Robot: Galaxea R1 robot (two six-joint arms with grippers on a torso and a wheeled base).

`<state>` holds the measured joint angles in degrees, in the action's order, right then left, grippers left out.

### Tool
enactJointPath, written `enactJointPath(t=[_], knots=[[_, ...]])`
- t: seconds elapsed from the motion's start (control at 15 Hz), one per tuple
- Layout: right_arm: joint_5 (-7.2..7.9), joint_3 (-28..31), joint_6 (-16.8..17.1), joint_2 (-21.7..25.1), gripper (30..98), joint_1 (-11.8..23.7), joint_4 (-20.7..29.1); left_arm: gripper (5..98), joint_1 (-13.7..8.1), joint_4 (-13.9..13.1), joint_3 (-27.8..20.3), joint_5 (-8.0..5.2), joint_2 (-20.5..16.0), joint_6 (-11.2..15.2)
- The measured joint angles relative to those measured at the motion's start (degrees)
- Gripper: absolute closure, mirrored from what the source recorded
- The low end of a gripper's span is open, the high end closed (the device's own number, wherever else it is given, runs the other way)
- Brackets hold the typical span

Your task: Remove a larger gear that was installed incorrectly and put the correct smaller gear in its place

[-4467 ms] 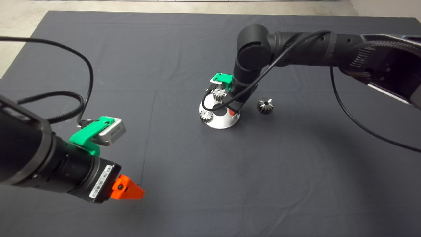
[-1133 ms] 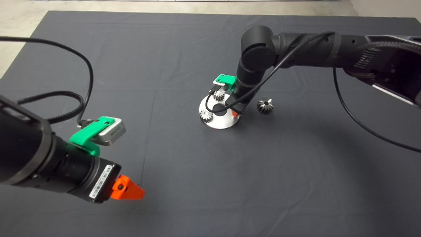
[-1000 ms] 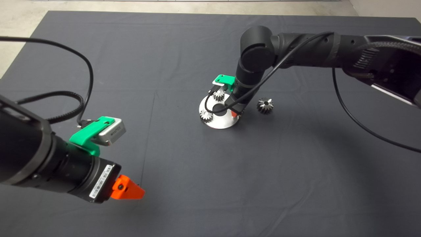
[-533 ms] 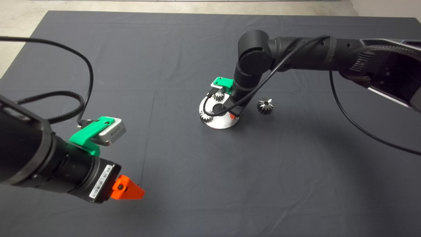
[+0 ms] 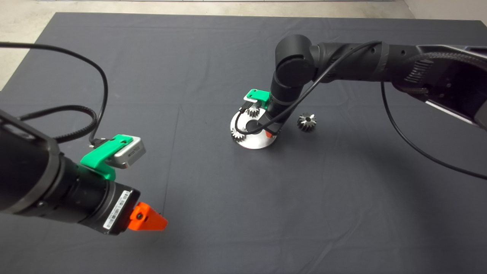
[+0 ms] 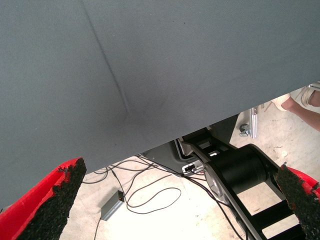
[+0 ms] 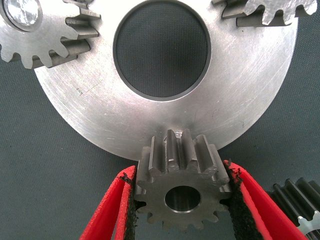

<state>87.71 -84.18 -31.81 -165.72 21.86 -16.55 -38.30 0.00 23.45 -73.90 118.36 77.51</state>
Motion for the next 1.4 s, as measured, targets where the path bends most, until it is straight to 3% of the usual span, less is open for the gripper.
enactJointPath(t=[0.67, 0.8, 1.2, 1.27, 1.4], knots=[[0.05, 0.0, 0.0, 0.0, 85.1, 0.0, 0.0, 5.4, 0.0, 0.0, 0.0, 0.00, 0.0, 0.0], [-0.01, 0.0, 0.0, 0.0, 80.0, 0.0, 0.0, 5.4, 0.0, 0.0, 0.0, 0.00, 0.0, 0.0], [-0.04, 0.3, 0.0, 0.1, 75.3, 0.0, 0.1, 5.4, 0.0, 0.0, 0.0, 0.00, 0.0, 0.0], [-0.06, 1.0, 0.0, 0.4, 71.8, 0.1, 0.3, 5.4, 0.0, 0.0, 0.0, -0.01, 0.0, 0.0], [-0.15, 3.7, -0.1, 1.3, 70.7, 2.1, 2.6, 5.4, 0.0, 0.0, 0.0, 0.01, -0.1, 0.0]])
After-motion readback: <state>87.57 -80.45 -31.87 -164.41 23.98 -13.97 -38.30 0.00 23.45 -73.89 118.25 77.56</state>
